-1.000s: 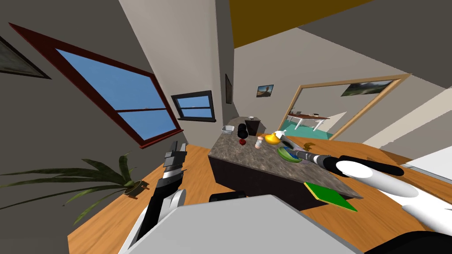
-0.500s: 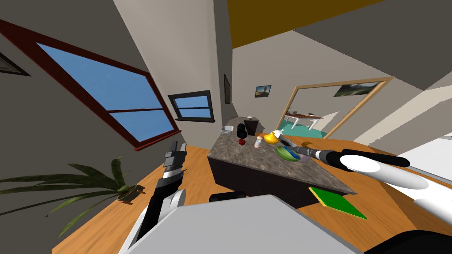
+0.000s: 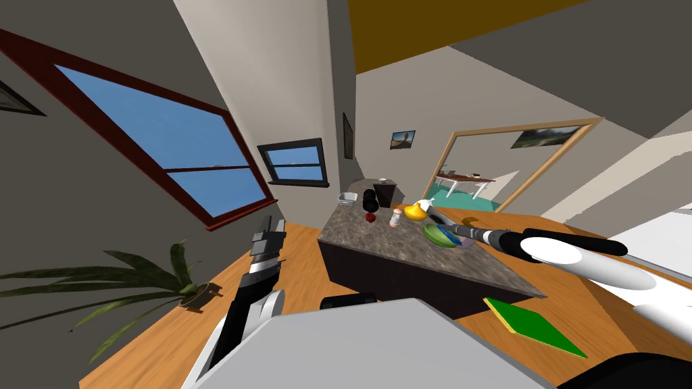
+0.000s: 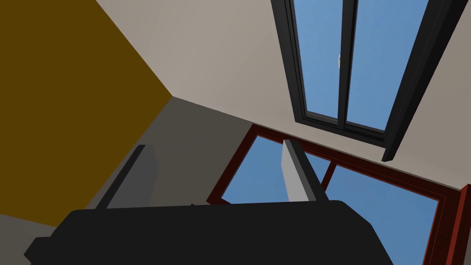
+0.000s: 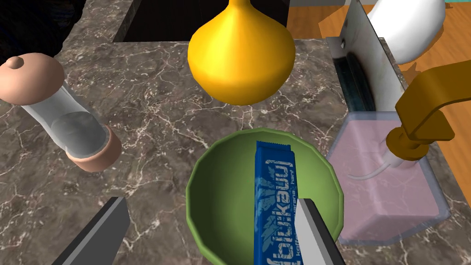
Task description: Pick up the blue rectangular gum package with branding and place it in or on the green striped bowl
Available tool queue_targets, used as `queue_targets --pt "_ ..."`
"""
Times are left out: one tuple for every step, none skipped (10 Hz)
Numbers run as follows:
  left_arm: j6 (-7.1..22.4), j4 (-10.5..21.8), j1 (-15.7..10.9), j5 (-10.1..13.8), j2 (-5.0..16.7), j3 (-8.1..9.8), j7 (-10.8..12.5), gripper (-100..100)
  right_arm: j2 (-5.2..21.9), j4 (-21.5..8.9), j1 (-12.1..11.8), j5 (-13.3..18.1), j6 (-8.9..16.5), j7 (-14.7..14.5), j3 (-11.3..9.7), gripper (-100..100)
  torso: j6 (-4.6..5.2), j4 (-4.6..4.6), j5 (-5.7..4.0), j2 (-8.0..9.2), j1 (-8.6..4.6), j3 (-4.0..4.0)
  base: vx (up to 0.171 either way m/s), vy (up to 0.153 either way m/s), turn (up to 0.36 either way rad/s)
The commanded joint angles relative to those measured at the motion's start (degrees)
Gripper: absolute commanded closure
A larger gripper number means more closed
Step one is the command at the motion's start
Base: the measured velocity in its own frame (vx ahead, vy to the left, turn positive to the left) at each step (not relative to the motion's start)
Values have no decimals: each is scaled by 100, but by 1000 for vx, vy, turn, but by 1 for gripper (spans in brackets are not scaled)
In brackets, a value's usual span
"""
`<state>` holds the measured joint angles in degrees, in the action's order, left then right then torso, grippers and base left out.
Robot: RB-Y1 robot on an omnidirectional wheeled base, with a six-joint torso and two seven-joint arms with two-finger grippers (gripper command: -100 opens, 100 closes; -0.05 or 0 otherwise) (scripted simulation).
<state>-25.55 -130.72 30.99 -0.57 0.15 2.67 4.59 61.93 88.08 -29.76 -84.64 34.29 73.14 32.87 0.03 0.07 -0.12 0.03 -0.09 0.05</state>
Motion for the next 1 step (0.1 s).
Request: queue_targets --pt "0 0 0 0 0 0 0 0 0 0 0 0 0 0 0 0 0 0 0 0 0 0 0 0 0"
